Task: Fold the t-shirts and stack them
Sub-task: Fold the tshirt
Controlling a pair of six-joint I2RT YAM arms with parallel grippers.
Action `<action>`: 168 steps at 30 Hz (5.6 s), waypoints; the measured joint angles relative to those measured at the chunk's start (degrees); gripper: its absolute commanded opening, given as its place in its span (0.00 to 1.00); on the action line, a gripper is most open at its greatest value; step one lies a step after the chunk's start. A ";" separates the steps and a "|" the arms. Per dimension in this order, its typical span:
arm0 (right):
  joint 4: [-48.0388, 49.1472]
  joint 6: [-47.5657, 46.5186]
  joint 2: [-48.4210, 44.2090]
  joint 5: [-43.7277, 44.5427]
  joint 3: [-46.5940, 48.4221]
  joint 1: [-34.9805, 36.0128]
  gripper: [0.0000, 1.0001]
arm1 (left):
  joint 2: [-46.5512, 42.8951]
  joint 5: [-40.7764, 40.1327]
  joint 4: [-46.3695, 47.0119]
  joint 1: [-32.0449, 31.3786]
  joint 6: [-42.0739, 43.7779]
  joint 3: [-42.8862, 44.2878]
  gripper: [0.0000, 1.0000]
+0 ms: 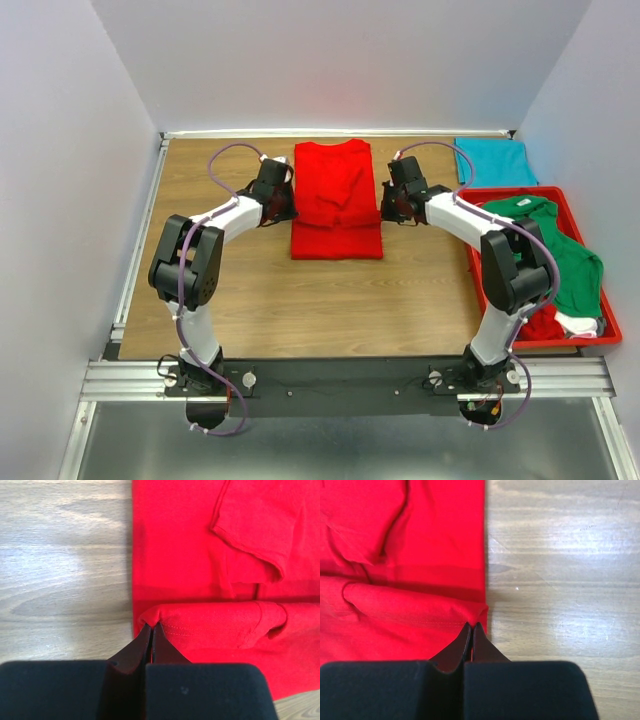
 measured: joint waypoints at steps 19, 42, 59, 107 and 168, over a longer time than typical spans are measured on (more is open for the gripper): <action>0.92 -2.34 4.72 -0.26 1.68 -0.24 0.45 | 0.42 -1.40 1.03 0.98 -1.81 -1.36 0.59; 8.07 -2.47 6.21 -8.31 3.23 9.70 0.07 | -2.91 -5.31 2.67 -13.53 -5.14 -8.39 0.17; 12.09 -0.57 10.62 -10.95 4.07 10.80 0.07 | -8.39 -5.14 8.22 -14.71 -5.77 -18.53 0.14; 15.50 -9.84 8.68 1.20 13.35 16.28 0.20 | -20.33 -2.93 5.03 -16.96 -7.69 -29.94 0.14; 35.56 5.09 8.33 -43.93 -14.05 -4.13 0.21 | -12.39 8.41 25.64 1.55 -12.35 -29.11 0.16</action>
